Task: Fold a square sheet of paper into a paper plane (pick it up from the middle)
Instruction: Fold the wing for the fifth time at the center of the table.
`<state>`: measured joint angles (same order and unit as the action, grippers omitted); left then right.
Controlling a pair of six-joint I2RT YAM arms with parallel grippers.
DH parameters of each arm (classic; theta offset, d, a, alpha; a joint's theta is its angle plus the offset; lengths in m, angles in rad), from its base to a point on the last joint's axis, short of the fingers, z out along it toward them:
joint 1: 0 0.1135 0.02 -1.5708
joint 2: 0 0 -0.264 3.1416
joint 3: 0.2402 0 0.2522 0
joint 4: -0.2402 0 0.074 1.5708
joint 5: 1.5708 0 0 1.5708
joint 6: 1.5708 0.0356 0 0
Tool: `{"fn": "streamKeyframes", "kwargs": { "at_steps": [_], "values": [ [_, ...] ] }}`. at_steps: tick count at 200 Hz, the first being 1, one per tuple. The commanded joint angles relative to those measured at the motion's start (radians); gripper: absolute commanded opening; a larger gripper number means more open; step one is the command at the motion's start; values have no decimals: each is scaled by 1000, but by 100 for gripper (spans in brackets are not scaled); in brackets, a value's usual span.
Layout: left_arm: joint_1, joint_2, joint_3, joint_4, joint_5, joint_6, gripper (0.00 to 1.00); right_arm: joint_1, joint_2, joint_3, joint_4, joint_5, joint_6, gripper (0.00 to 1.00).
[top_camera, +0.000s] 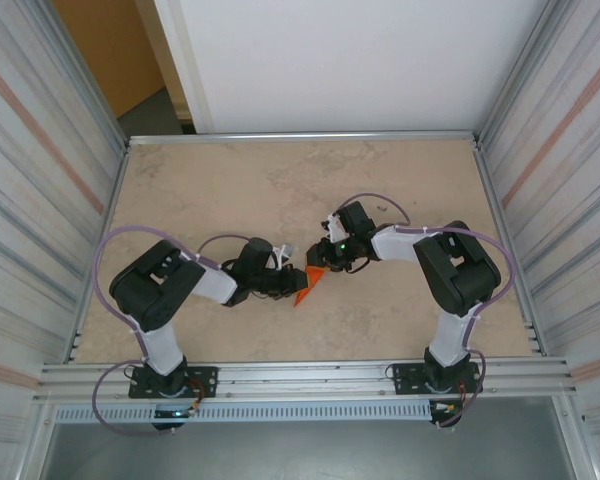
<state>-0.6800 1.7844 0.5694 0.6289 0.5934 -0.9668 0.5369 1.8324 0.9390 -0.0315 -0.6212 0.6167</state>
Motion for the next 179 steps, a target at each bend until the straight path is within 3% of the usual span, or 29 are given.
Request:
{"fn": "streamKeyframes", "kwargs": {
  "at_steps": [1, 179],
  "values": [
    [7, -23, -18, -113, -32, 8, 17, -1, 22, 22, -28, 21, -8, 34],
    [7, -166, -61, -200, -48, 3, 27, 4, 61, 48, -57, 21, -6, 34]
  ]
}}
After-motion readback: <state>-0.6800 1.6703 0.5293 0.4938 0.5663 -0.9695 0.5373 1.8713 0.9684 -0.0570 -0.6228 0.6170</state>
